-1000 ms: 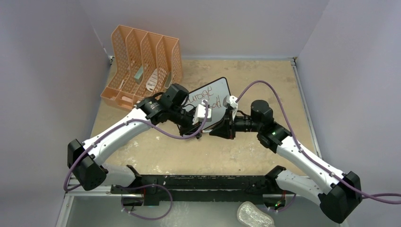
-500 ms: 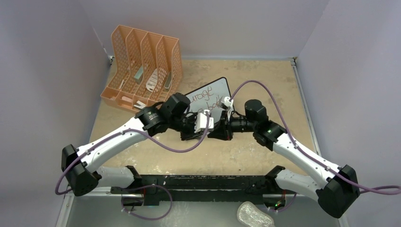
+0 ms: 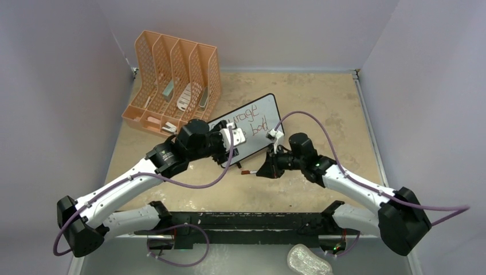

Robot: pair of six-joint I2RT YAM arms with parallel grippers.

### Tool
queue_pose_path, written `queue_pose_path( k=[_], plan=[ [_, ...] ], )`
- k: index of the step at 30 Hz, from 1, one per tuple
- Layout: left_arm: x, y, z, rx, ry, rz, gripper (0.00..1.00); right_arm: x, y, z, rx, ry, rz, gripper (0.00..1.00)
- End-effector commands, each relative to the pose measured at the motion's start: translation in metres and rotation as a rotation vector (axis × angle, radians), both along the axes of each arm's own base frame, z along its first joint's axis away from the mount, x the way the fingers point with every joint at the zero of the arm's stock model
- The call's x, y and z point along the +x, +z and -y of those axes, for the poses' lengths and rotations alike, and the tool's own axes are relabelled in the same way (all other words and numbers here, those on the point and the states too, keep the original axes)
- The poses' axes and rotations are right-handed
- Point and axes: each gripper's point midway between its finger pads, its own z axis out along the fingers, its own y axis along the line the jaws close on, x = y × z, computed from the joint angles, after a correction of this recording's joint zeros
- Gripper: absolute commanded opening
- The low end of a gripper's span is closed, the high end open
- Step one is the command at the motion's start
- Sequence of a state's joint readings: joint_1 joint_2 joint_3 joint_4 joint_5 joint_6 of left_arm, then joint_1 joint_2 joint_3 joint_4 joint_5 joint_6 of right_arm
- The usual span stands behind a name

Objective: Write a sentence on the whiteboard
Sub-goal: Place the whiteboard marker at the center of the board, then reset both arms

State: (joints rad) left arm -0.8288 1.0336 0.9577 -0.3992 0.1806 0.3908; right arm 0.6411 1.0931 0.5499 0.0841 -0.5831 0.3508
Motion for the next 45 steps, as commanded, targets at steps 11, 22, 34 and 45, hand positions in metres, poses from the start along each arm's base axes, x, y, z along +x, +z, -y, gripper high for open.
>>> queue_pose_path(
  k=[11, 22, 34, 45],
  plan=[
    [0.077, 0.087, -0.111, -0.572, 0.728, 0.144, 0.94, 0.023, -0.07, 0.007, -0.076, -0.187, -0.113, 0.09],
    [0.06, 0.12, -0.156, -0.738, 0.86, 0.226, 0.96, 0.042, -0.073, 0.028, -0.136, -0.396, -0.104, 0.54],
    [0.03, 0.124, -0.193, -0.796, 0.94, 0.287, 0.96, 0.086, 0.043, 0.075, -0.015, -0.754, 0.185, 0.82],
    [0.007, 0.122, -0.232, -0.799, 1.109, 0.271, 0.96, 0.078, 0.181, 0.219, 0.068, -1.355, 0.62, 0.99]
  ],
)
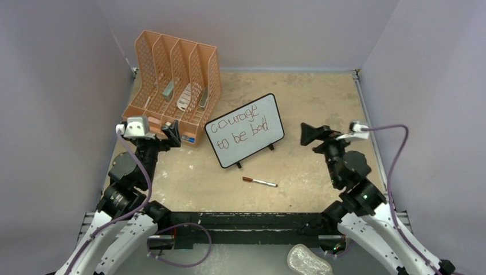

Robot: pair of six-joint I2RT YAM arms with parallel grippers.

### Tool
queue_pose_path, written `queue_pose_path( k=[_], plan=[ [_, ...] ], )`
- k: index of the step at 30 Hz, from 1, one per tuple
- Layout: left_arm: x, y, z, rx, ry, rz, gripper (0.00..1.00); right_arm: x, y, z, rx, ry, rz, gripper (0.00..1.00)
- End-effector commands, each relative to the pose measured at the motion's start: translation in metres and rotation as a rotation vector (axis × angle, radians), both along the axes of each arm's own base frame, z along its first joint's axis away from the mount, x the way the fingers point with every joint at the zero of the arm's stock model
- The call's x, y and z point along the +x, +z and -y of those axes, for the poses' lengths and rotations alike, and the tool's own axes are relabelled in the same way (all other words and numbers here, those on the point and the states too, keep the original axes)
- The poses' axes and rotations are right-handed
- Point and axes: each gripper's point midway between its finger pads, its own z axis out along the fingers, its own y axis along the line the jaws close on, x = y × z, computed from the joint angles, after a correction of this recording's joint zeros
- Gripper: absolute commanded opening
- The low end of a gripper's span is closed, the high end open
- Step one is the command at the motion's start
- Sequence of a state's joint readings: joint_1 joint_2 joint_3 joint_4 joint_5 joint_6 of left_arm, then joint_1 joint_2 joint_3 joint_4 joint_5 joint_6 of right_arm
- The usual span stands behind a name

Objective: Write a sentence on the whiteboard
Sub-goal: Reset both arms

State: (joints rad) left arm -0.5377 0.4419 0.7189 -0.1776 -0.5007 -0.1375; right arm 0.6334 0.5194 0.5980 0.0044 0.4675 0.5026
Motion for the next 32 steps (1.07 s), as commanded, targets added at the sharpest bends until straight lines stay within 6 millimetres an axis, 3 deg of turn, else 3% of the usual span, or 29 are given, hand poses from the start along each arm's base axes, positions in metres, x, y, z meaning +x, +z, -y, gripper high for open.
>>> queue_pose_path(
  k=[1, 5, 11, 19, 32],
  plan=[
    [-0.019, 0.022, -0.026, -0.065, 0.083, 0.047, 0.96, -0.011, 0.035, 0.079, -0.032, -0.35, 0.1, 0.99],
    [-0.03, 0.015, -0.031, -0.05, 0.074, 0.06, 0.96, -0.031, 0.062, 0.108, -0.019, -0.432, 0.185, 0.99],
    [-0.048, 0.007, -0.039, -0.075, 0.058, 0.09, 0.96, -0.042, 0.065, 0.13, -0.049, -0.512, 0.23, 0.99],
    [-0.058, 0.012, -0.039, -0.067, 0.019, 0.208, 0.96, -0.044, 0.061, 0.131, -0.05, -0.51, 0.257, 0.99],
    [-0.06, 0.014, -0.04, -0.062, 0.019, 0.236, 0.97, -0.042, 0.056, 0.129, -0.061, -0.506, 0.247, 0.99]
  ],
)
